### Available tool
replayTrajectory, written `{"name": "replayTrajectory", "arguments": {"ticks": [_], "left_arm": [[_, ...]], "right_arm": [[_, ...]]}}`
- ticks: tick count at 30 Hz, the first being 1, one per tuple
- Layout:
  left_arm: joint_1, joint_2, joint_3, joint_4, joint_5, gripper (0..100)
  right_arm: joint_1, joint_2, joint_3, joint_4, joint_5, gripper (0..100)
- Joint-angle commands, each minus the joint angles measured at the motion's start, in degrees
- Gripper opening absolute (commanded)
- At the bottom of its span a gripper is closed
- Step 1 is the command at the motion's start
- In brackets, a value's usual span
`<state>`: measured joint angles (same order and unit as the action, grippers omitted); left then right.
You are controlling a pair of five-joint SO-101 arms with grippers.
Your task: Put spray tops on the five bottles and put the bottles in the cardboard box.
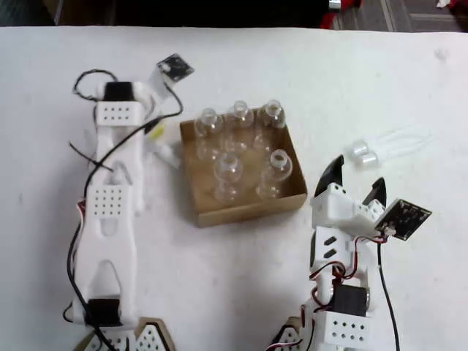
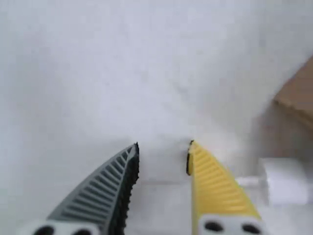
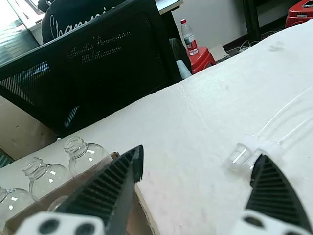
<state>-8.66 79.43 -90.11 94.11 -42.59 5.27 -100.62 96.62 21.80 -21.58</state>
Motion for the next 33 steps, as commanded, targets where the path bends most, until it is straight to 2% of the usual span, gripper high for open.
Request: {"name": "replayTrajectory", "arguments": {"ticks": [1, 5, 10, 15, 21, 24, 28, 33], "left_arm": [[-5.67, -1.01, -2.2, 6.59, -6.24, 15], [-9.71, -1.1, -2.2, 8.09, -9.85, 15], [-15.34, -1.1, -2.2, 8.26, -10.64, 15], [-20.44, -0.84, -1.67, 8.35, -19.25, 15], [-24.22, -1.1, -1.67, 8.62, -20.4, 16], [-25.98, -1.1, -0.88, 8.62, -24.09, 15], [-28.35, -2.68, 4.75, 8.62, -29.01, 15], [-29.41, -12.53, 23.21, 8.62, -34.29, 15]], "right_arm": [[0.31, -0.57, 0.35, 0.22, -0.26, 31.8], [0.31, -0.57, 0.35, 0.22, -0.26, 31.8], [0.31, -0.57, 0.35, 0.22, -0.26, 31.8], [0.31, -0.57, 0.35, 0.22, -0.26, 31.8], [0.31, -0.57, 0.35, 0.22, -0.26, 31.8], [0.31, -0.57, 0.35, 0.22, -0.26, 31.8], [0.31, -0.57, 0.35, 0.22, -0.26, 31.8], [0.31, -0.57, 0.35, 0.22, -0.26, 31.8]]}}
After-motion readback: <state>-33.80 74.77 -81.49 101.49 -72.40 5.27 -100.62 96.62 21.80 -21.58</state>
